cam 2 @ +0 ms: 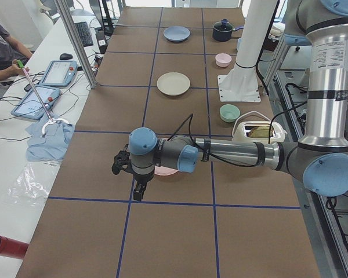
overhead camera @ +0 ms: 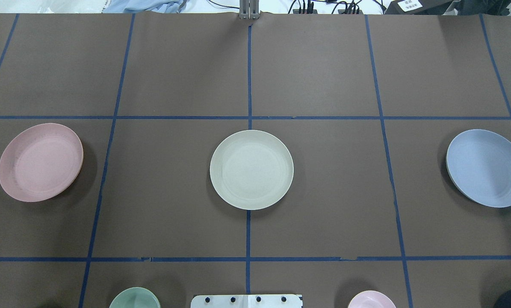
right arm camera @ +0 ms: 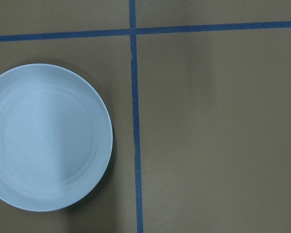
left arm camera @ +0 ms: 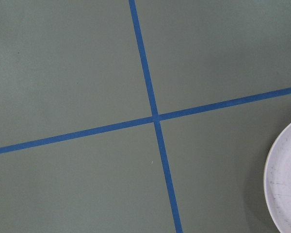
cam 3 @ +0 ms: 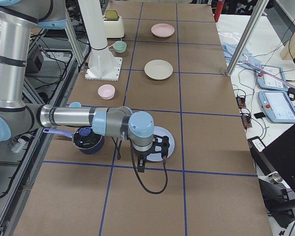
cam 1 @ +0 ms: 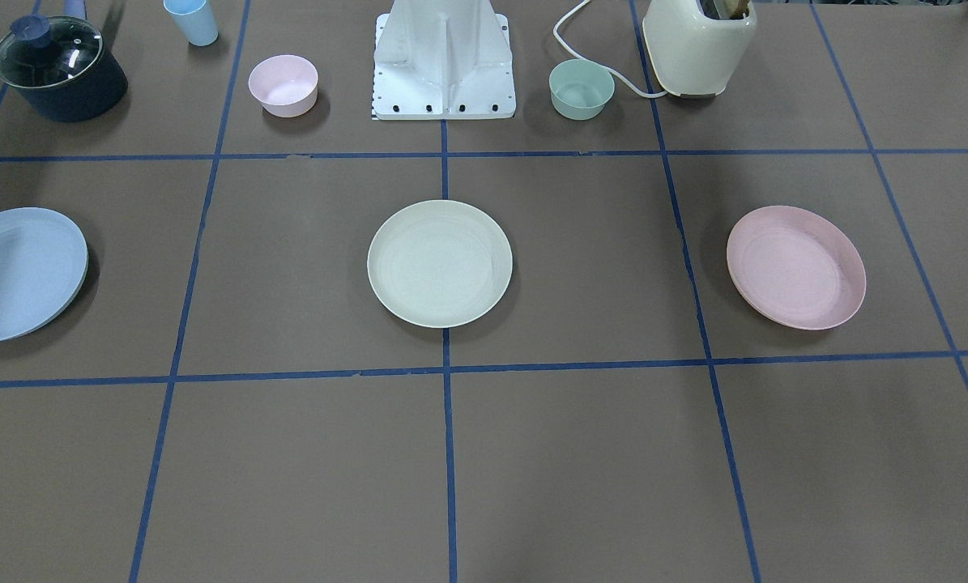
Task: Stack three plates with pink and blue
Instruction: 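Move the left gripper toward the rim of the pink plate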
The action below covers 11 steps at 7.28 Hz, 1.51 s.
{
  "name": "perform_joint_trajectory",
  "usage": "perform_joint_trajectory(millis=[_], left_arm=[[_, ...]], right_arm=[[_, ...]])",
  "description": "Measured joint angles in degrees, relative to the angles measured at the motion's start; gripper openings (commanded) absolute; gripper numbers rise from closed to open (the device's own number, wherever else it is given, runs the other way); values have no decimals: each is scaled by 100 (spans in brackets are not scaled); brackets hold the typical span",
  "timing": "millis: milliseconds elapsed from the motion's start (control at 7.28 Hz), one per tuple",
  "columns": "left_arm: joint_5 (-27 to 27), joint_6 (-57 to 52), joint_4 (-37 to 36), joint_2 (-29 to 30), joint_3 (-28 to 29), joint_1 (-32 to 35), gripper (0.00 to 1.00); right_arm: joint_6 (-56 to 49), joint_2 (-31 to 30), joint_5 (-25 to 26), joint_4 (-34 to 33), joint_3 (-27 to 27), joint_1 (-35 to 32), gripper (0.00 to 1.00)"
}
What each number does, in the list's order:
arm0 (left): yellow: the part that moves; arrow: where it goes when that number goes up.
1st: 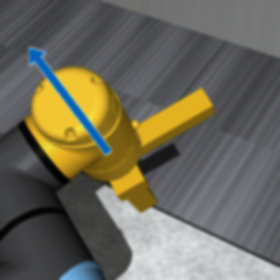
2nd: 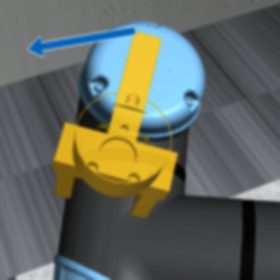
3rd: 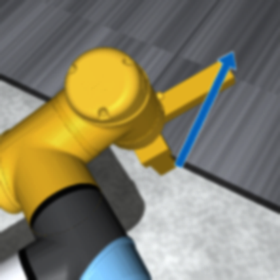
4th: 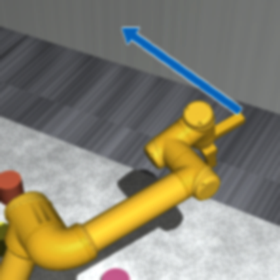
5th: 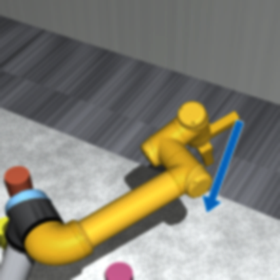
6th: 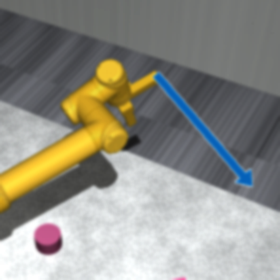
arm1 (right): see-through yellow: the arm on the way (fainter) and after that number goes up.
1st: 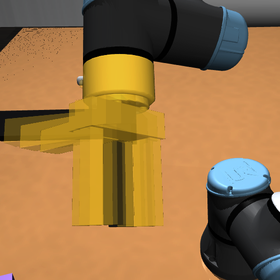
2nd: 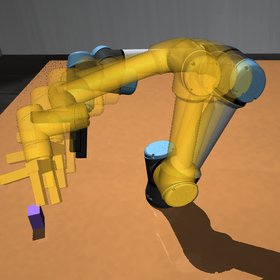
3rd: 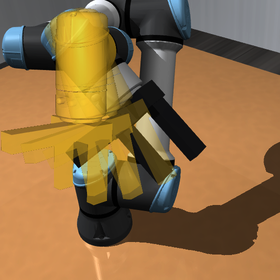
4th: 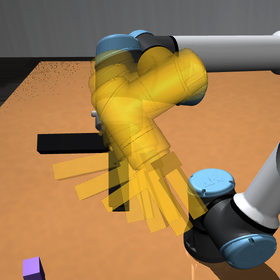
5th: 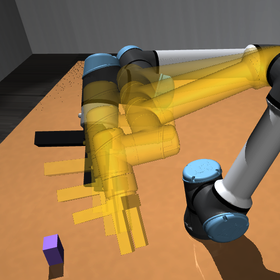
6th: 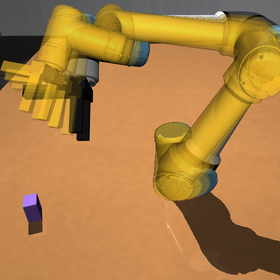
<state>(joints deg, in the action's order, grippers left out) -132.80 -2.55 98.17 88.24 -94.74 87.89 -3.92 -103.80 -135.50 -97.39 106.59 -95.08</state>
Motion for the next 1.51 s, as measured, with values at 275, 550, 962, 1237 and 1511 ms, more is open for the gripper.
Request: perform_joint_trajectory(millis=[275,550,962,1237,1511], left_arm=[[0,4,12,-11,-10,0,100],[-38,13,42,-25,-51,-2,100],[-65,70,215,186,-69,-198,100],[-375,228,399,254,51,-292,100],[-593,1258,1000,227,374,-530,100]], right_arm=[[11,5,-6,7,-6,-1,100],[20,11,-13,4,-6,-2,100],[17,23,-108,17,1,-2,100],[13,87,-175,28,21,-2,100],[8,166,-239,31,-16,22,100]])
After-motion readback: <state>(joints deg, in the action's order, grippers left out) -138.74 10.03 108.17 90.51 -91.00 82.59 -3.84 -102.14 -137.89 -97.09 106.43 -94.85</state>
